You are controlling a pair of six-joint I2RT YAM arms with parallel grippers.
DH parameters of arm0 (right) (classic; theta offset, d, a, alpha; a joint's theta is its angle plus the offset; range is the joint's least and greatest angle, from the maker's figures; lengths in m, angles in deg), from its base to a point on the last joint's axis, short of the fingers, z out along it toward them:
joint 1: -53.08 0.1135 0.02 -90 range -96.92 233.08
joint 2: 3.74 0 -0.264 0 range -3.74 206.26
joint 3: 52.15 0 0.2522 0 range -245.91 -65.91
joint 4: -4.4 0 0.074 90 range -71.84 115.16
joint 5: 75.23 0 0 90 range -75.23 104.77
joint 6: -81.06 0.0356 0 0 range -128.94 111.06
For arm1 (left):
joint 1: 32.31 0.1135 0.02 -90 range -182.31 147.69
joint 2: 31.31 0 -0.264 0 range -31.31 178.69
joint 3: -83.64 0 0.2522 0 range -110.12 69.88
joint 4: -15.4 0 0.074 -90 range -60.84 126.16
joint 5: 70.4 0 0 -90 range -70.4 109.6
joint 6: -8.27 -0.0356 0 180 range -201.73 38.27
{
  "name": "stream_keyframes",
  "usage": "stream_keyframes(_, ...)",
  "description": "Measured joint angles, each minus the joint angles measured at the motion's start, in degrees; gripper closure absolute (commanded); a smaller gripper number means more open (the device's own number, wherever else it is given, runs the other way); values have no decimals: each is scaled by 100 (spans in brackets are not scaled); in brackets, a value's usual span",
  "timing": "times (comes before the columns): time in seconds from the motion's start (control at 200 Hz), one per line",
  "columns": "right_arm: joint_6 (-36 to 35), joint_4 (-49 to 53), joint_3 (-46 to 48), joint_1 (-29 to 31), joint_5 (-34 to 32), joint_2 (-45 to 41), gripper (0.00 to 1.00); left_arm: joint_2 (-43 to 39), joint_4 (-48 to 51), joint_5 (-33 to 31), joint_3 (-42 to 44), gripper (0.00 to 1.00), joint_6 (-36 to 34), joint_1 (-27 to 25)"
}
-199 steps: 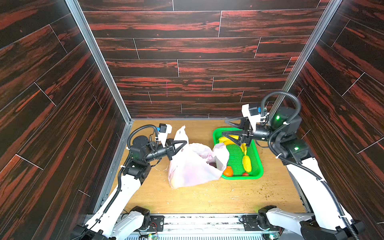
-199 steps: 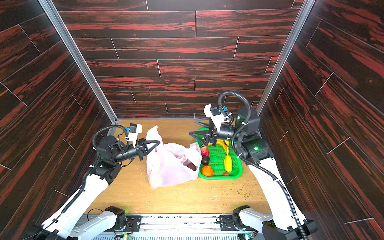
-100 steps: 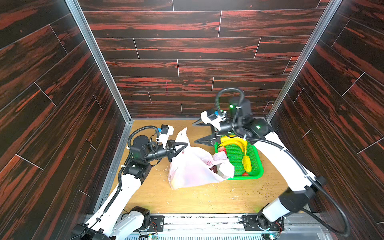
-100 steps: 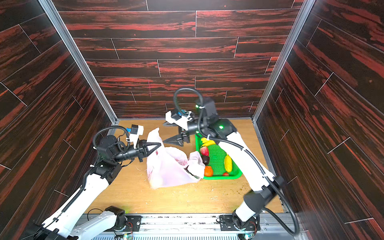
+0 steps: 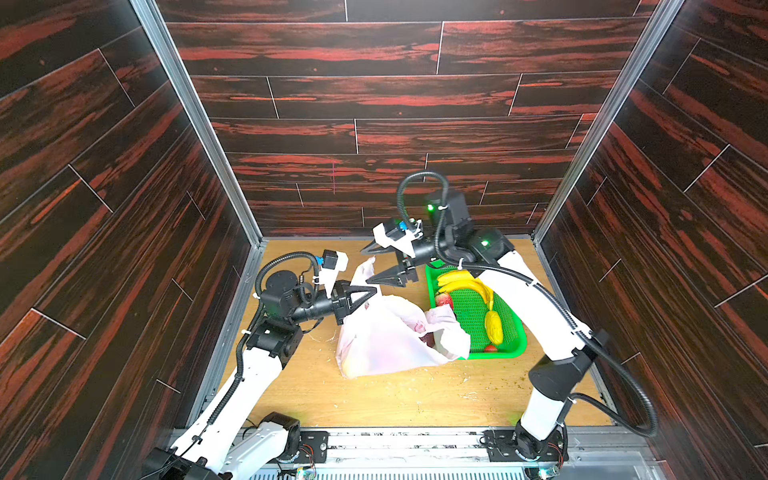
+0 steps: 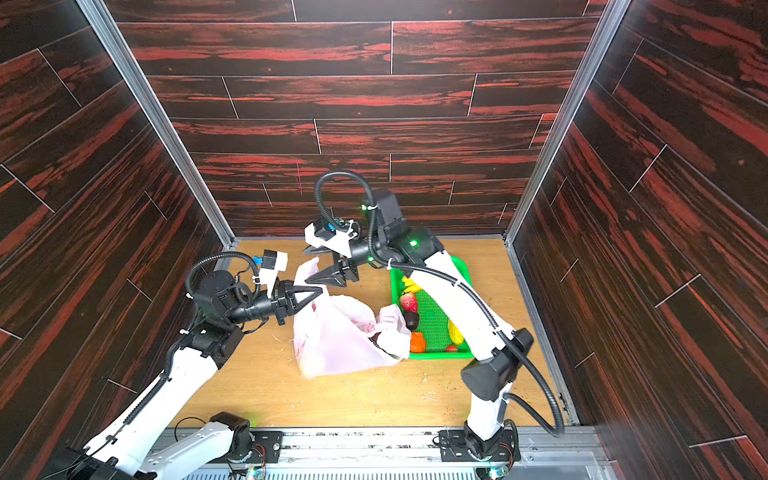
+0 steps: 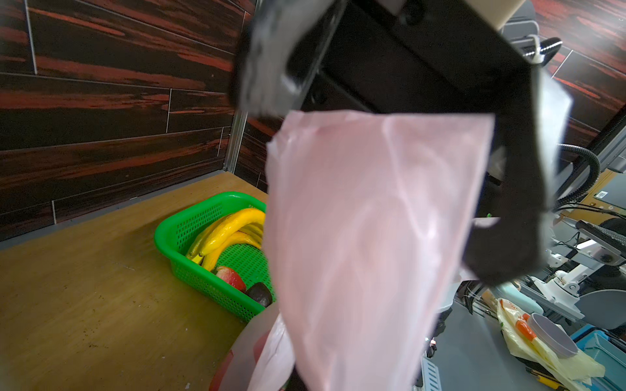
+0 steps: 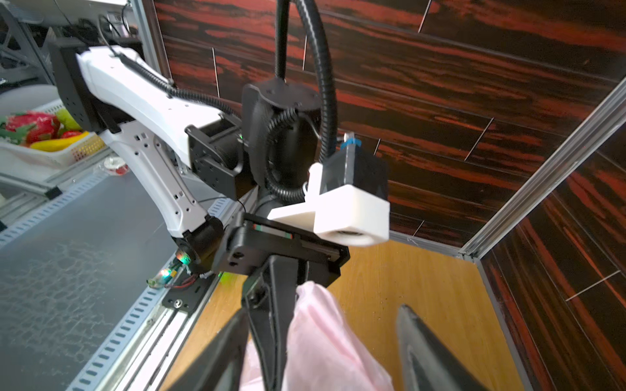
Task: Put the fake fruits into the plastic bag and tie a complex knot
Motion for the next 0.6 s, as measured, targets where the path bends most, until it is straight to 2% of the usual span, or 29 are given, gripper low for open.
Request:
stream_keyframes(0.125,-63,138,-149,17,-44,127,89,0,4,-7,0,100,-2,0)
stream_keyframes(0.17,-28,186,-164,17,-70,129,100,0,9,-24,0,89,-7,0)
stream_keyframes(0.195,-66,210,-175,17,-74,129,100,-2,13,-37,0,81,-13,0)
stream_keyframes(0.261,-22,258,-208,24,-122,129,100,-13,46,-101,0,75,-57,0)
stream_keyframes(0.326,0,284,-212,24,-201,127,100,-42,114,-199,0,62,-94,0)
stream_keyframes(0.446,127,302,-212,24,-472,122,100,-219,417,-584,0,46,-168,0)
stream_keyframes(0.601,361,304,-214,26,-839,118,100,-717,837,-1331,-9,32,-199,2)
